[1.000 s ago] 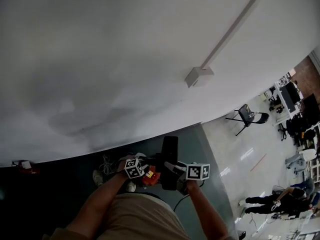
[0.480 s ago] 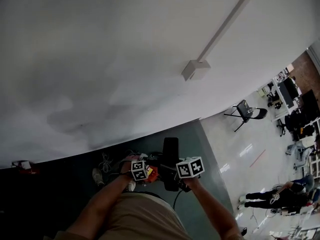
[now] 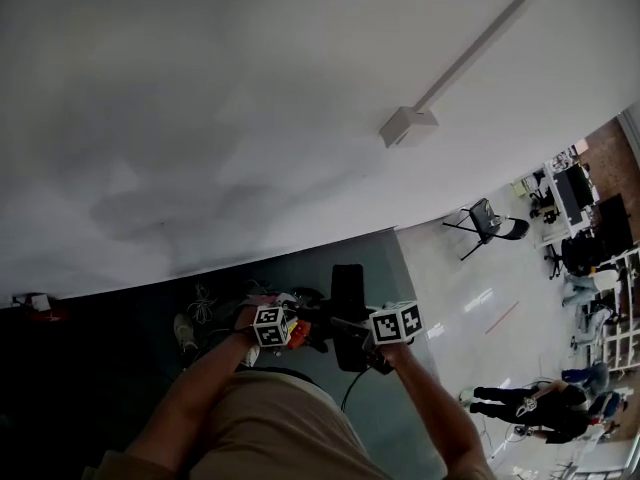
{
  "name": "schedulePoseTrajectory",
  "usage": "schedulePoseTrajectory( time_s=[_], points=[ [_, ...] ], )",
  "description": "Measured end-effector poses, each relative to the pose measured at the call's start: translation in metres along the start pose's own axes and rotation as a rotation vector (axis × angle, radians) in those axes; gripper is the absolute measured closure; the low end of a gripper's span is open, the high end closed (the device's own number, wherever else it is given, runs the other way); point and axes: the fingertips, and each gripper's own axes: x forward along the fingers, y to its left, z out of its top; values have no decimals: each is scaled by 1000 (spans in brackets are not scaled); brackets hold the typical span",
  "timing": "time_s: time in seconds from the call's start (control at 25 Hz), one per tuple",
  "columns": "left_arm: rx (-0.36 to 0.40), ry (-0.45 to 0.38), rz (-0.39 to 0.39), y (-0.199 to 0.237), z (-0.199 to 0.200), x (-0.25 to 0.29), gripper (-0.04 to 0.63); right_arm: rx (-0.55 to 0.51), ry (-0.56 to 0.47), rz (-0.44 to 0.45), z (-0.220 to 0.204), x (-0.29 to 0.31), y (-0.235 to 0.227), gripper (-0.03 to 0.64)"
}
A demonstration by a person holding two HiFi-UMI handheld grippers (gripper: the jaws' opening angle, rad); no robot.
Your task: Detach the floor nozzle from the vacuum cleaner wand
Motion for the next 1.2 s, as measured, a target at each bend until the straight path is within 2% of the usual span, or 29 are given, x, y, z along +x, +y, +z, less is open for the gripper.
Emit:
schedulePoseTrajectory(
  time_s=[0.08,0.12,0.16,0.24,0.28,0.32,0.4,0.44,0.56,0.68,0.8,0.92,1.04,1.12,1.2],
  points=[
    [2,19,-12,-9,-2,-1,439,-180,92,-145,-16,0,10,383],
    [5,23,-14,-14,-2,-3,439,-218,118,-147,-21,-1,12,379],
    [6,19,-11,-18,0,-6,439,-197,117,-90,-22,-2,11,379],
    [0,12,0,-18,4,-8,439,-60,66,79,-16,-5,2,385],
    [-1,21,-3,-15,5,-6,439,-13,39,114,-11,-6,-2,390],
    [1,34,-16,-11,5,-4,439,-17,31,84,-9,-5,-4,390],
    [21,56,-49,-6,2,-4,439,-155,86,-73,-11,-2,3,390],
    [30,61,-54,-4,0,-5,439,-207,119,-99,-12,-1,6,387],
    [-4,29,-54,-2,5,-9,439,-137,115,36,2,-6,-2,391],
    [21,7,-52,4,4,-8,439,-179,110,-43,5,-9,4,391],
    [29,-3,-37,6,3,-8,439,-160,104,21,7,-10,-1,391],
    [14,-31,-78,0,5,-10,439,-183,97,-16,7,-12,7,391],
    [-9,-48,-64,-1,11,-14,439,-196,93,42,12,-17,3,391],
    [-12,-37,-74,0,10,-13,439,-212,96,-6,12,-18,6,391],
    [-1,-19,-80,-5,2,-16,437,-292,134,-62,0,-12,20,390]
  ],
)
